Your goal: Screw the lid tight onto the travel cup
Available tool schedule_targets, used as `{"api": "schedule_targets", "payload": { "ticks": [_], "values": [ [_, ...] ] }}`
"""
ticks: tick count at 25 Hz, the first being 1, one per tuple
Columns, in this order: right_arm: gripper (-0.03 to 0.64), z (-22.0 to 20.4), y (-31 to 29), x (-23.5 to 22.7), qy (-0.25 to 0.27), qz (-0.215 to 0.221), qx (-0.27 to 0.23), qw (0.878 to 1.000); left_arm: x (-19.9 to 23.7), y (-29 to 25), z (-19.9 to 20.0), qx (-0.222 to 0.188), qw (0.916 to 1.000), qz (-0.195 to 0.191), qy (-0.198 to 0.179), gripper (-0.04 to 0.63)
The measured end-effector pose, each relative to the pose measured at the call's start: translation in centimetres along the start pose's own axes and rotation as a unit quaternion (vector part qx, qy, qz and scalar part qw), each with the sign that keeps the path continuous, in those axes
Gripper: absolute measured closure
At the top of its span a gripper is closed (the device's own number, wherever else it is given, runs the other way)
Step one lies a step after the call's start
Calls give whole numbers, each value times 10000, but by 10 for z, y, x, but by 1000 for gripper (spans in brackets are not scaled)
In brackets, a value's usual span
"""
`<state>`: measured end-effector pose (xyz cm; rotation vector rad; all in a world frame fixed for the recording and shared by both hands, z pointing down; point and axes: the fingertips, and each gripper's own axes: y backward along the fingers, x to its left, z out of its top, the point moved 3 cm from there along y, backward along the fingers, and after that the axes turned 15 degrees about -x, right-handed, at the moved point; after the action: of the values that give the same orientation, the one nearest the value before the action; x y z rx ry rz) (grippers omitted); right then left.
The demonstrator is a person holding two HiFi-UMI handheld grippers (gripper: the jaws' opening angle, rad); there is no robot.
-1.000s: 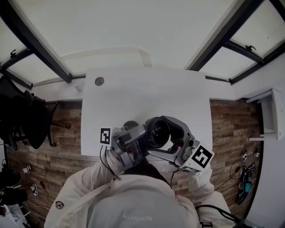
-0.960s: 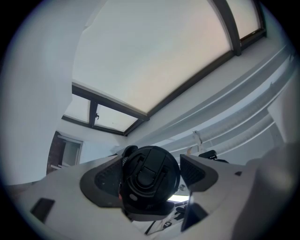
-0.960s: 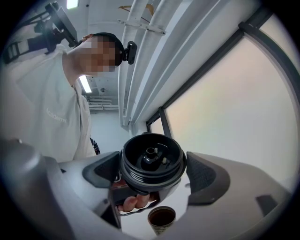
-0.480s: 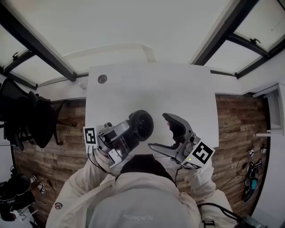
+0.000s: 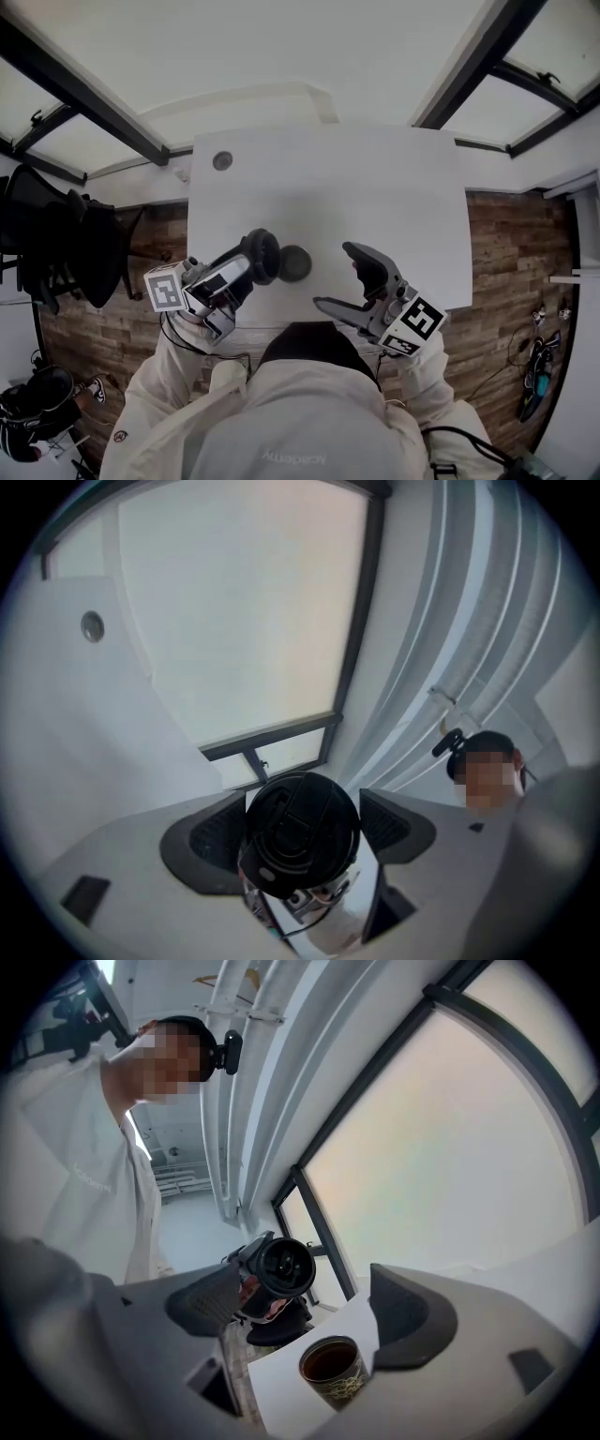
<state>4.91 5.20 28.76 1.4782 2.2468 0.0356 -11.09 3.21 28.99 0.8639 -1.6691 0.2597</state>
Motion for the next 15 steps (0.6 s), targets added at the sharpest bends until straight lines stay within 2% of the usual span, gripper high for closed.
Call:
{"api": "schedule_targets", "payload": {
  "ticks": [2,4,6,9,13,15],
  "values": [
    [178,-11,0,-4,-109,-87,60,9999,8,2,-2,257,9983,182,-486,210],
    [178,-22,0,-8,-232,-178,137,9995,14,2,-6,448,9954,331,-779,210],
    [178,-34,2,-10,-347,-262,219,9988,20,1,-11,691,9887,518,-1225,210],
    [178,-51,8,-15,-476,-373,382,9974,28,-4,-25,1243,9672,766,-2081,210],
    [178,-73,17,-19,-476,-500,707,9951,41,-9,-40,1642,9447,758,-2734,212],
    [178,-79,20,-21,-552,-584,740,9940,46,-11,-44,1908,9253,816,-3173,212]
  ]
}}
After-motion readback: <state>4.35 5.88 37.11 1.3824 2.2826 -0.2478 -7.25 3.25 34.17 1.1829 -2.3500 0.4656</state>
